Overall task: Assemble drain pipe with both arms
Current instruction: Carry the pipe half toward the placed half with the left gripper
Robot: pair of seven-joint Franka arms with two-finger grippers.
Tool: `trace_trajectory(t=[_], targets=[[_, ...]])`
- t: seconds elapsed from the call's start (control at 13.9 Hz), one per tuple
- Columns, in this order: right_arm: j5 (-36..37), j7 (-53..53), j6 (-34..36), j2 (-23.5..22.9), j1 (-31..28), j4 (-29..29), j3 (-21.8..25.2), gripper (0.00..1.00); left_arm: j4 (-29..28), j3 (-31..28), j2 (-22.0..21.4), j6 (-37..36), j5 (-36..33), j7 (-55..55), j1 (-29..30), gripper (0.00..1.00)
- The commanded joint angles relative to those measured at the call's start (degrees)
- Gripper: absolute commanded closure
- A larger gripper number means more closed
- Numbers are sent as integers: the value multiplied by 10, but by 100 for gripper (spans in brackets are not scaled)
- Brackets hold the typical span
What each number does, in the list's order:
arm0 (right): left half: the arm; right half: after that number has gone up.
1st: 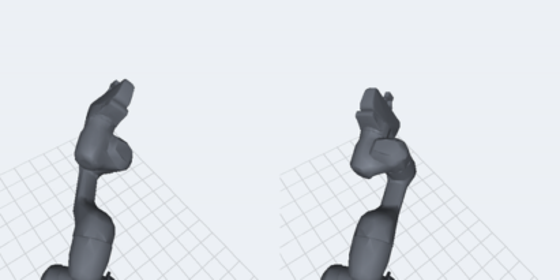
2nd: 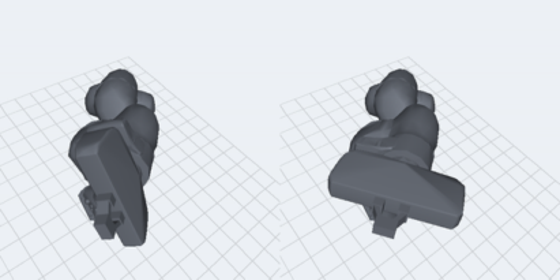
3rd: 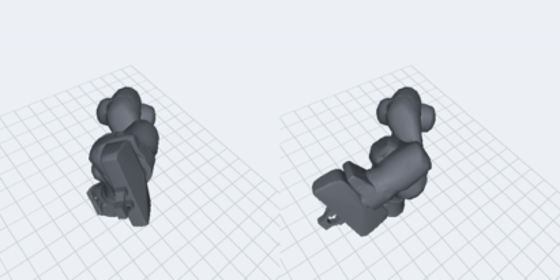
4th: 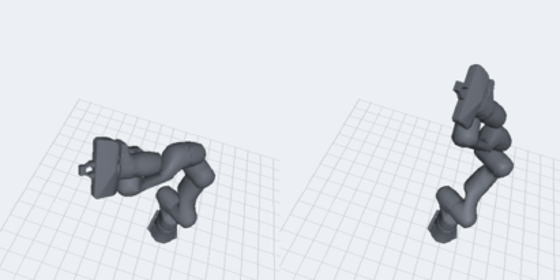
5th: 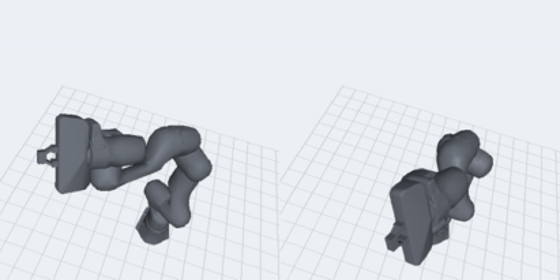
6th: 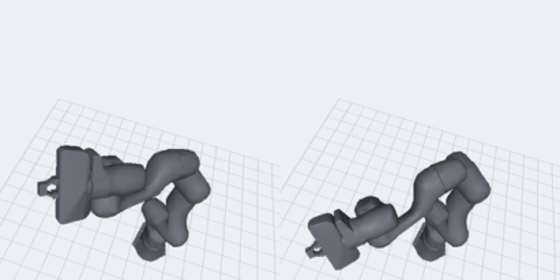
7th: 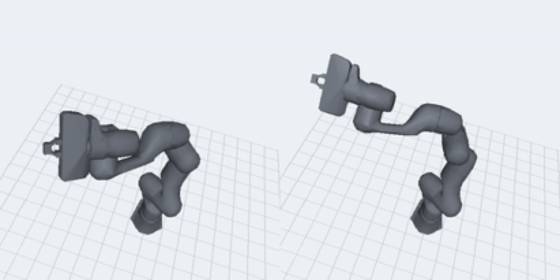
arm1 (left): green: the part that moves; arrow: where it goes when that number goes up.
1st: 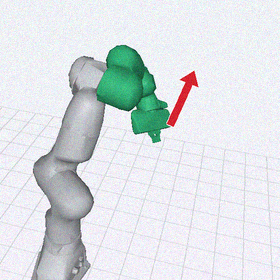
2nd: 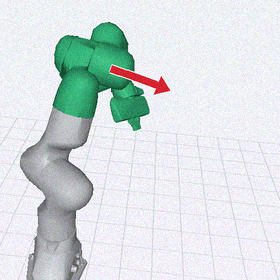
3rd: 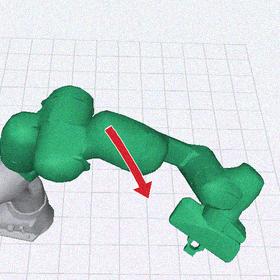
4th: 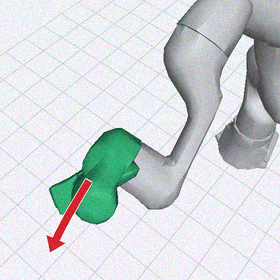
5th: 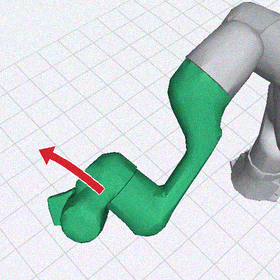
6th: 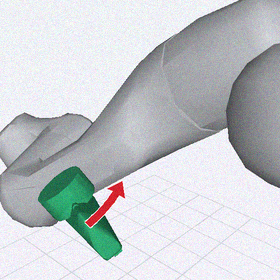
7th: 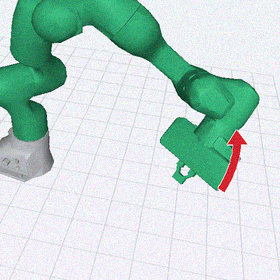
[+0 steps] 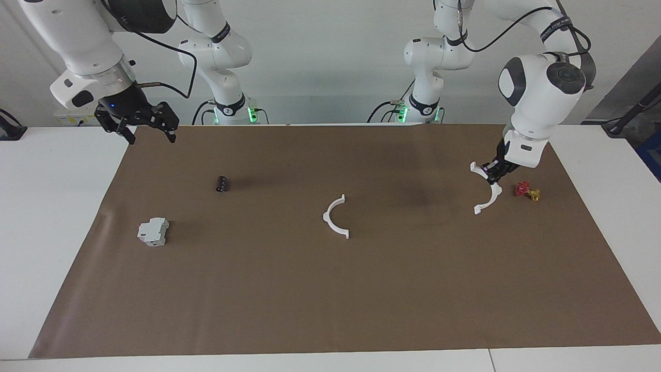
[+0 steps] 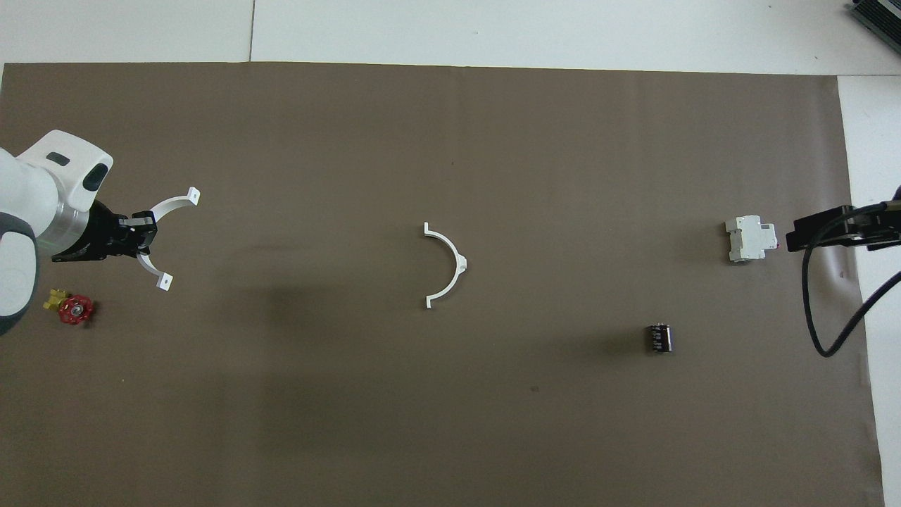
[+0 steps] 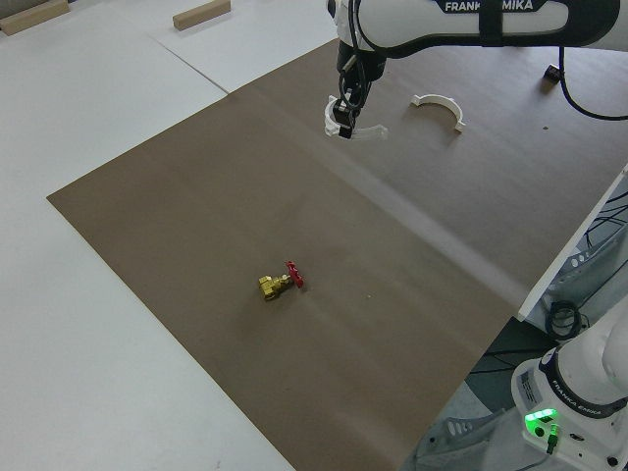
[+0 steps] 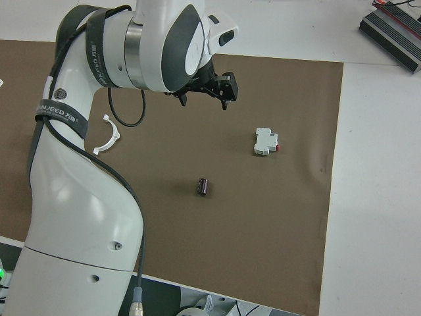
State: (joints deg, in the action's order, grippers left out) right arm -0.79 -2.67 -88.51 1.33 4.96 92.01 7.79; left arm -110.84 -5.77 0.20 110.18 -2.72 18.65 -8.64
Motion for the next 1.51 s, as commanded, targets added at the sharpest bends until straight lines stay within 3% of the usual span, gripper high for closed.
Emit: trace_trajectory(t=[0.0,0.36,0.65,1.01,1.3,1.44], targets=[[-8,8,3,1,-1,0,-1,0,0,10,-12,-1,-9,30,-4,100],[-8,7,3,1,-1,0,-1,0,-31,60,-17,92,-7,190,-11,100],[-8,7,3,1,-2,0,-1,0,-62,61,-19,153,-4,237,-47,100],[-8,7,3,1,-1,0,-1,0,-64,61,-13,166,-4,305,-108,100],[-8,7,3,1,-1,0,-1,0,-137,60,-5,273,-5,337,-141,100],[-8,7,3,1,-2,0,-1,0,-139,60,6,279,-4,337,-155,100]])
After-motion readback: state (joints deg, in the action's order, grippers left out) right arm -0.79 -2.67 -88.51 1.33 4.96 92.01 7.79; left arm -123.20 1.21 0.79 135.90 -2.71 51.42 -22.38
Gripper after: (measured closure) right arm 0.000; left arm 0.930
